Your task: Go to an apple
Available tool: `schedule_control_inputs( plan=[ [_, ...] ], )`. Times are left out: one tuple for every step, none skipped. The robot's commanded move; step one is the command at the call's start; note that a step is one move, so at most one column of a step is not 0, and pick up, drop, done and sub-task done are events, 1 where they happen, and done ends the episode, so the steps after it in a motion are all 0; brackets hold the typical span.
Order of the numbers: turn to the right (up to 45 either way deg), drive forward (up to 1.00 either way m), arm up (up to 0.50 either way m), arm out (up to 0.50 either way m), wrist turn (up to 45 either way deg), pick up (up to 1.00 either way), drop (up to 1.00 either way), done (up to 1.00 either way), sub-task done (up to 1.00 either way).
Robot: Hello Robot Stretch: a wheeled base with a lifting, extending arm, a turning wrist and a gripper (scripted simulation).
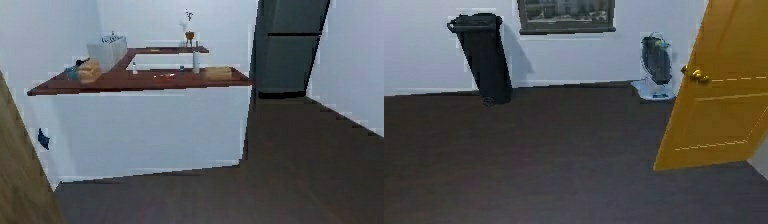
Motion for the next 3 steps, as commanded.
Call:
schedule_control_inputs(
  plan=[
    [-3.0,0.00,0.00,0.00,0.0,0.00,0.00,0.00,0.00],
    [0.0,0.95,0.00,0.00,0.0,0.00,0.00,0.00,0.00],
    [0.0,0.00,0.00,0.00,0.0,0.00,0.00,1.00,0.00]
  ],
)
